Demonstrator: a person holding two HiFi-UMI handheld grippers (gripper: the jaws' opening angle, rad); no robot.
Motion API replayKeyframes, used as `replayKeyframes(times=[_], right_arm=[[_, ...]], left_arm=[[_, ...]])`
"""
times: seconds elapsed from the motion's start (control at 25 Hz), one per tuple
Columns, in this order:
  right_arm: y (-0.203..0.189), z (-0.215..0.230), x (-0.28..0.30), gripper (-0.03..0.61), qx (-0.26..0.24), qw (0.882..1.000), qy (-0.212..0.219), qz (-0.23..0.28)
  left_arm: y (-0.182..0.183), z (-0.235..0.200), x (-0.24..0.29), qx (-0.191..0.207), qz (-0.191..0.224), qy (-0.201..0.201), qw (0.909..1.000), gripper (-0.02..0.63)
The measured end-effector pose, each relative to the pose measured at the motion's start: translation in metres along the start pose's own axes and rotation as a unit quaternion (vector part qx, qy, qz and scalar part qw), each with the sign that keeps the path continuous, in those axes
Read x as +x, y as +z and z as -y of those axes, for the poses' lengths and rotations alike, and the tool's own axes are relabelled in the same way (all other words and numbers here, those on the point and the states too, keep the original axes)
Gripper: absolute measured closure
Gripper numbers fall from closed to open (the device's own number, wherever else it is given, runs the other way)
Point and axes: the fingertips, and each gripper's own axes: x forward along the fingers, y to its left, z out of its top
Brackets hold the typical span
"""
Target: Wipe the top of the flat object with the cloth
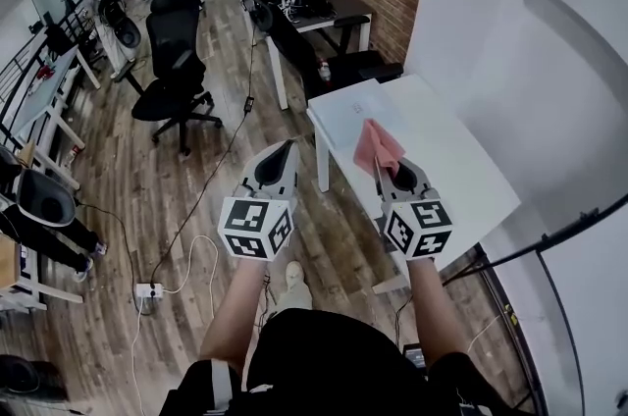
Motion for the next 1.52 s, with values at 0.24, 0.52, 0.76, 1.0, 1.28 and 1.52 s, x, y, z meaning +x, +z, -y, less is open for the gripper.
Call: replayKeyframes(times=[0.24, 0.52, 0.76, 1.0, 1.28, 1.52], right_arm=[[0.004, 0.000, 0.042, 0.532, 0.000, 1.000, 0.001, 0.003], [0.004, 0.013, 0.123, 0.532, 0.009, 1.000, -0.003, -0.009], [0.005, 0.028, 0.192, 0.532, 0.018, 0.999, -0.018, -0.022], [0.004, 0.025, 0.253, 0.532, 0.032, 0.999, -0.033, -0.028], [-0.007, 0.014, 0.303, 0.532, 0.029, 0.997, -0.048, -0.044], [-0.013, 0.021, 0.319, 0.532, 0.025, 0.996, -0.062, -0.056]], left_arm=[[-0.009, -0.028, 0.027, -0.002, -0.004, -0.012, 0.9999, 0.604], [-0.007, -0.085, 0.089, -0.012, 0.002, -0.033, 0.9994, 0.604], [-0.013, -0.133, 0.143, -0.018, -0.012, -0.053, 0.9984, 0.604], [-0.023, -0.186, 0.177, -0.031, -0.023, -0.072, 0.9966, 0.604], [-0.049, -0.218, 0.202, -0.047, -0.043, -0.108, 0.9921, 0.604], [-0.060, -0.229, 0.221, -0.064, -0.044, -0.118, 0.9900, 0.604]])
